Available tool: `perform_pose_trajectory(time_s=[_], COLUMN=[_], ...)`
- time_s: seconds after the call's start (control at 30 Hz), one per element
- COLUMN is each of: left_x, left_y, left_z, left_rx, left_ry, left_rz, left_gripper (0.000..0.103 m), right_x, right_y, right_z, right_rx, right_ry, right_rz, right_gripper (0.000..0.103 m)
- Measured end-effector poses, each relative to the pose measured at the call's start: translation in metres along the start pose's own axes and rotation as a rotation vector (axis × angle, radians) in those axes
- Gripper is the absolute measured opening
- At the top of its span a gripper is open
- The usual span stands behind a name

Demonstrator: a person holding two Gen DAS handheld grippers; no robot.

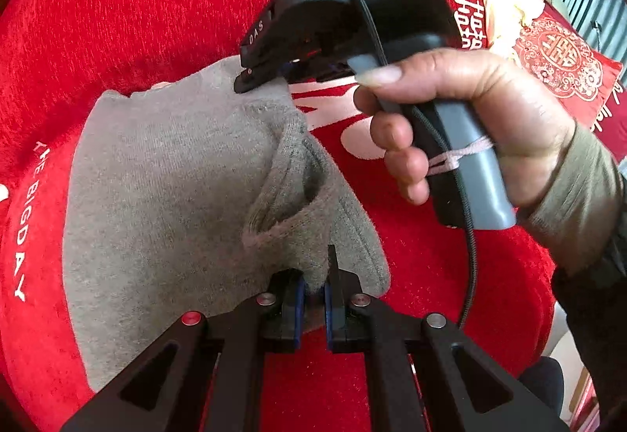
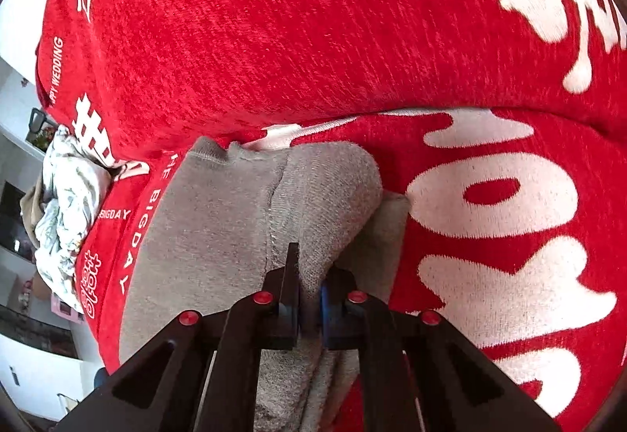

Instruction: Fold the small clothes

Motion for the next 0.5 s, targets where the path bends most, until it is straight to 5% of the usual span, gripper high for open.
perform_pose_trajectory(time_s=[0.1,0.2,0.27,0.33,0.4,0.5], left_x=[0.009,0.022,0.031,0.034,0.036,0.05], left_y=[0.001,0.012,0.031,0.039,0.048,0.066], left_z=[0.0,-0.002,-0.004,-0.008,-0.015,-0.021], left_rx=[0.028,0.044,-0.035,-0.018,0.033,0.002], left_ry=[0.043,0.129,0.192,0.205,0.208,0.221], left_rz=[-0.025,-0.095,-0.117,-0.137,-0.204,-0.218], left_gripper=[0.016,0.082,0.087,0.087,0.087,0.087], right_x=[0.003,0.013,0.027,0.043,0.066,0.091], right_y=[0.001,0.019,0.039,0.057,0.073,0.078], right_z=[0.001,0.001,-0.003,-0.01,-0.02,-0.035], right_rx=[0.01,-0.012,-0.058,-0.105,-0.147,-0.164], right_ry=[-0.003,0.006,0.054,0.085,0.12,0.115], right_rz=[-0.018,-0.028,-0.064,-0.044,0.025,0.195], right_gripper=[0.013,0.022,0.051,0.066,0.066,0.066])
Point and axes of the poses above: each gripper's, at about its wrist camera, not at the fingertips, and y roughly against the way its jaws point, x to its left, z to its top, the point moved 6 cm from there along -y, roughly the way its jaws point, and after that the axes turned 14 degrees about y, right-handed, at the moved point
